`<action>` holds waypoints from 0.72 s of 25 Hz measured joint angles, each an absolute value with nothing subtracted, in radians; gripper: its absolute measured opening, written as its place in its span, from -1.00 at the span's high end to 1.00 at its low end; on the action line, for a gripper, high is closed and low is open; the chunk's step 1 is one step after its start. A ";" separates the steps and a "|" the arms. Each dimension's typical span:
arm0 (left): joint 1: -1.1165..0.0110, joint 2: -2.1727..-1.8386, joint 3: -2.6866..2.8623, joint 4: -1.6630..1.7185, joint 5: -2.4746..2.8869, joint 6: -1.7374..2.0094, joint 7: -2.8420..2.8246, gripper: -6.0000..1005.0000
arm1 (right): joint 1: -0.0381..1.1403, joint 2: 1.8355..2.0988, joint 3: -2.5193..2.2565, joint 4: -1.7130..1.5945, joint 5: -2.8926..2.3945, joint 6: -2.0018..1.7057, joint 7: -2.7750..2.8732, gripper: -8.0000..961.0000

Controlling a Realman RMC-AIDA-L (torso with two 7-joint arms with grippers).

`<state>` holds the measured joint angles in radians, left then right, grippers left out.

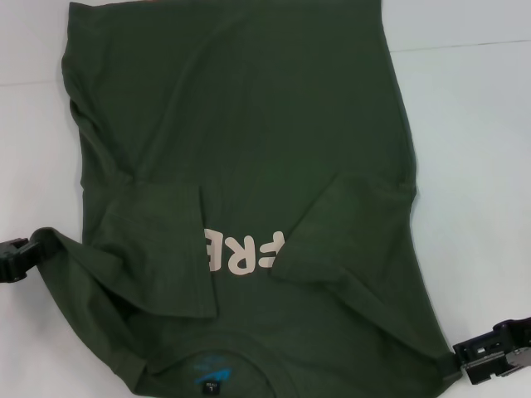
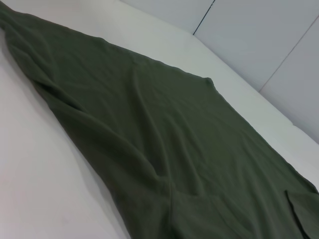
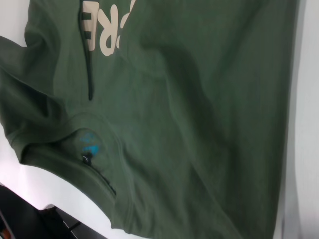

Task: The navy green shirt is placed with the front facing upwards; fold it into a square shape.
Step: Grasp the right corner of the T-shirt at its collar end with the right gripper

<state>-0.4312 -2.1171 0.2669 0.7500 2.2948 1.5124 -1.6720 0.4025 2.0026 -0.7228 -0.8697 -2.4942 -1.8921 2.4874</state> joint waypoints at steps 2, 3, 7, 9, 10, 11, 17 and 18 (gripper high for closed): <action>-0.432 -2.117 0.267 0.750 2.295 1.512 -1.672 0.89 | 0.405 2.005 -0.723 -0.864 -2.499 -1.888 2.485 -0.93; -0.432 -2.117 0.267 0.750 2.295 1.512 -1.672 0.89 | 0.408 2.006 -0.723 -0.860 -2.502 -1.887 2.484 -0.93; -0.433 -2.115 0.267 0.750 2.295 1.511 -1.672 0.89 | 0.419 2.008 -0.722 -0.844 -2.508 -1.881 2.481 -0.93; -0.434 -2.115 0.267 0.750 2.295 1.510 -1.671 0.89 | 0.422 2.009 -0.722 -0.842 -2.508 -1.880 2.480 -0.93; -0.434 -2.115 0.267 0.750 2.295 1.510 -1.671 0.89 | 0.424 2.009 -0.722 -0.842 -2.508 -1.879 2.480 -0.93; -0.434 -2.115 0.267 0.750 2.295 1.510 -1.671 0.89 | 0.427 2.009 -0.722 -0.842 -2.508 -1.878 2.480 -0.93; -0.432 -2.115 0.267 0.750 2.295 1.509 -1.669 0.89 | 0.440 2.014 -0.722 -0.837 -2.508 -1.870 2.480 -0.93; -0.432 -2.115 0.267 0.750 2.295 1.509 -1.669 0.89 | 0.442 2.014 -0.723 -0.834 -2.508 -1.870 2.480 -0.92</action>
<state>-0.4318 -2.1153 0.2669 0.7500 2.2948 1.5093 -1.6692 0.4424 2.0144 -0.7231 -0.8343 -2.5081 -1.8698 2.4803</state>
